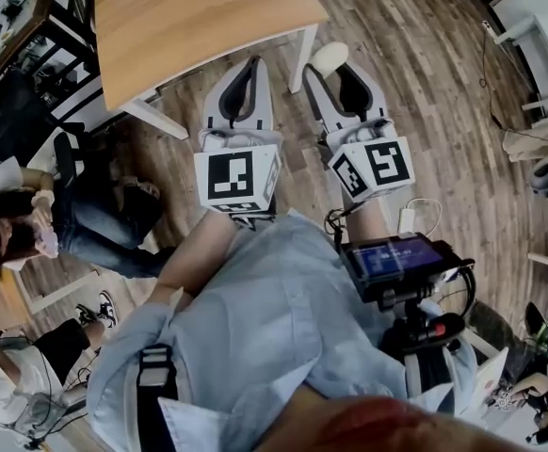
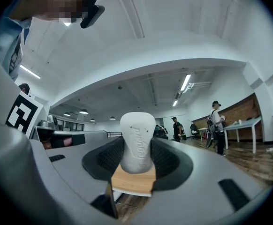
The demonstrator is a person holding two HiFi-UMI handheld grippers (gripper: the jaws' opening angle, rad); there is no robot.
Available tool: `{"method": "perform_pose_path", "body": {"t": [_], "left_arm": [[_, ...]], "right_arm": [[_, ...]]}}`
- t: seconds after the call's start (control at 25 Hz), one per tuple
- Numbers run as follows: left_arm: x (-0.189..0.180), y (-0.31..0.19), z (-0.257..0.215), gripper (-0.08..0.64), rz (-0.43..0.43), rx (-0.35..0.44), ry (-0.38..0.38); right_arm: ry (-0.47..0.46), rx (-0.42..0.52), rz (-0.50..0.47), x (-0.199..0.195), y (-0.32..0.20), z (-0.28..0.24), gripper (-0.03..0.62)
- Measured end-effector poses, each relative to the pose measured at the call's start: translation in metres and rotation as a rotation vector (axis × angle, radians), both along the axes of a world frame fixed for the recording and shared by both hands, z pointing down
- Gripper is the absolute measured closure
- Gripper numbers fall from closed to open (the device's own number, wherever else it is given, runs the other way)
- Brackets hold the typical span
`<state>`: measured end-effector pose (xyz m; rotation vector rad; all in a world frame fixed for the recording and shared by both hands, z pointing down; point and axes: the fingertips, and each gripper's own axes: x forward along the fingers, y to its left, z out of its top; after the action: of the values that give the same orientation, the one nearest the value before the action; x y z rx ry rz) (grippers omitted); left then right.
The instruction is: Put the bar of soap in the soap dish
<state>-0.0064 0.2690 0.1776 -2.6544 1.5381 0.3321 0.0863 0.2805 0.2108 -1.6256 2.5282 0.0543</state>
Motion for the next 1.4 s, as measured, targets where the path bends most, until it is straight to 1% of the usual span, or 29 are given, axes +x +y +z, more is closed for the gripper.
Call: {"method": "perform_pose_path", "body": {"t": [0.28,0.56,0.72,0.92,1.08,1.24,1.4], "left_arm": [[-0.017,-0.049,-0.001,0.554,0.005,-0.003,0.021],[-0.012,-0.092,0.025,0.554,0.012,-0.048,0.000],[-0.003,-0.118,0.031,0.554,0.006,-0.055,-0.012],[0.010,-0.162,0.038,0.554,-0.007,-0.056,-0.022],[0.029,-0.201,0.041,0.554,-0.019,-0.059,-0.034],[0.051,-0.234,0.036,0.554,-0.033,-0.057,-0.043],[0.070,-0.263,0.030,0.554,-0.040,-0.050,-0.069]], "right_arm": [[0.019,-0.001,-0.002,-0.018,-0.049,-0.008,0.402],[0.023,-0.027,0.015,-0.011,-0.091,0.011,0.402],[0.024,-0.025,0.018,0.000,-0.117,0.015,0.402],[0.019,-0.027,0.016,0.015,-0.163,0.022,0.402],[0.017,-0.021,0.009,0.036,-0.203,0.025,0.402],[0.006,-0.031,-0.007,0.056,-0.236,0.025,0.402],[-0.007,-0.027,-0.030,0.069,-0.266,0.023,0.402]]}}
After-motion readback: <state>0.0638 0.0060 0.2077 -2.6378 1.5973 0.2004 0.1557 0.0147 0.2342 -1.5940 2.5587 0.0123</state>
